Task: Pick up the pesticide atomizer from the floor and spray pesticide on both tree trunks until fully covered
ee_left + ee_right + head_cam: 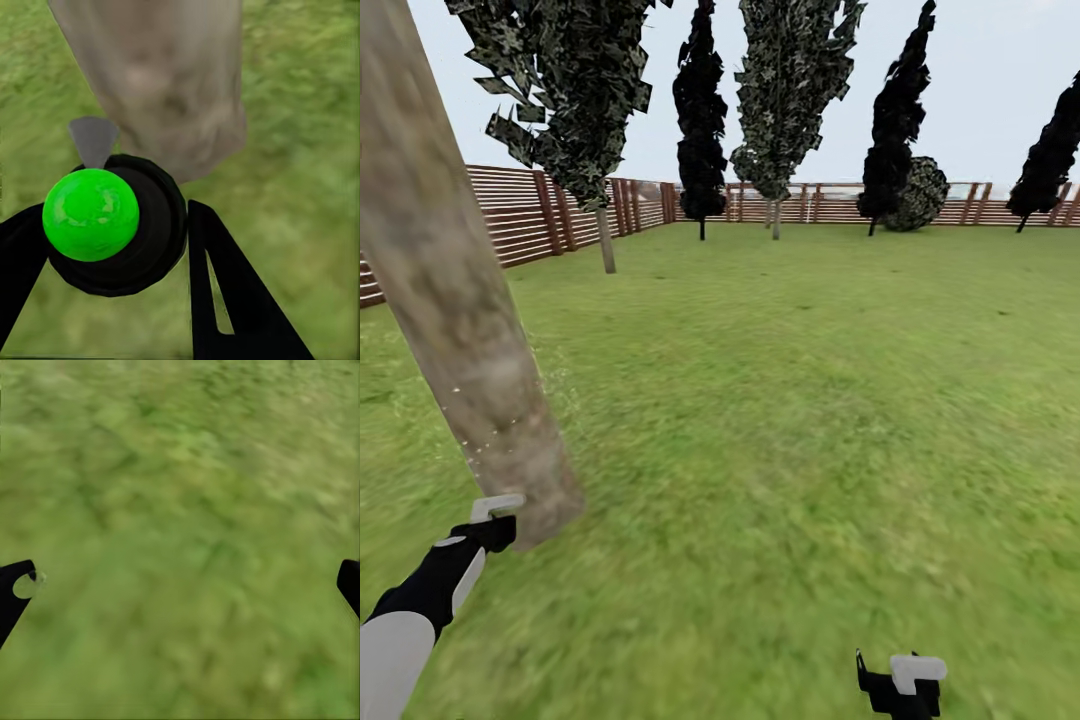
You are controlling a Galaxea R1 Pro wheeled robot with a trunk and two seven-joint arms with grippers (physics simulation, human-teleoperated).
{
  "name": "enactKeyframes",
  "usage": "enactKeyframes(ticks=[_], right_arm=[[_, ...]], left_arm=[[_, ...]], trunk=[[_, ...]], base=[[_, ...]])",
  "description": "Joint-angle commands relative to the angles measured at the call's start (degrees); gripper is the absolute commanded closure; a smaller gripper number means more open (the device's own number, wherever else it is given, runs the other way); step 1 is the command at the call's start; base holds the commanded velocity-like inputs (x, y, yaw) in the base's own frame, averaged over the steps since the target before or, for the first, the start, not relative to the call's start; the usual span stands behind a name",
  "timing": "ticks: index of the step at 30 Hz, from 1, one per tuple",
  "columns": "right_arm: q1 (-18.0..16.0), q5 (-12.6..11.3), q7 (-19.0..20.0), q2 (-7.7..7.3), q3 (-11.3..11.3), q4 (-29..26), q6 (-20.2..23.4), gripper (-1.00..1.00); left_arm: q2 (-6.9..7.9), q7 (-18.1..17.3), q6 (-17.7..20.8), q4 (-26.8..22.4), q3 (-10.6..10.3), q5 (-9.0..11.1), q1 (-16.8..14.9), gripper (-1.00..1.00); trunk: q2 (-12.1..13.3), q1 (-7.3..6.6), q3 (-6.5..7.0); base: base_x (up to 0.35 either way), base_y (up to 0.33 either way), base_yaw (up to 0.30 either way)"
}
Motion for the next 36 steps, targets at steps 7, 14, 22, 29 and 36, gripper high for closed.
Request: enactKeyframes(ticks=[7, 14, 22, 29, 36], right_arm=[[0.00, 0.00, 0.00, 0.02, 0.00, 0.00, 0.00, -1.00], [0.00, 0.00, 0.00, 0.02, 0.00, 0.00, 0.00, -1.00], [0.00, 0.00, 0.00, 0.03, 0.00, 0.00, 0.00, -1.00], [0.00, 0.00, 0.00, 0.09, 0.00, 0.00, 0.00, -1.00], [0.00, 0.00, 0.00, 0.00, 0.00, 0.00, 0.00, -1.00]], left_arm=[[0.31, 0.84, 0.14, -0.28, 0.19, -0.34, 0.01, 1.00], [0.21, 0.96, 0.14, -0.28, 0.18, -0.29, -0.01, 1.00], [0.22, 0.96, 0.07, -0.28, 0.09, -0.26, 0.00, 1.00], [0.18, 0.93, 0.07, -0.29, 0.09, -0.19, 0.00, 1.00], [0.02, 0.04, 1.94, -4.27, -0.38, -0.44, -1.03, 1.00]], trunk=[[0.00, 0.00, 0.00], [0.00, 0.00, 0.00], [0.00, 0.00, 0.00], [0.00, 0.00, 0.00], [0.00, 0.00, 0.00]], base=[[0.130, -0.224, 0.261], [0.127, -0.225, 0.276], [0.138, -0.226, 0.180], [0.065, -0.251, 0.057], [-0.002, -0.028, 0.272]])
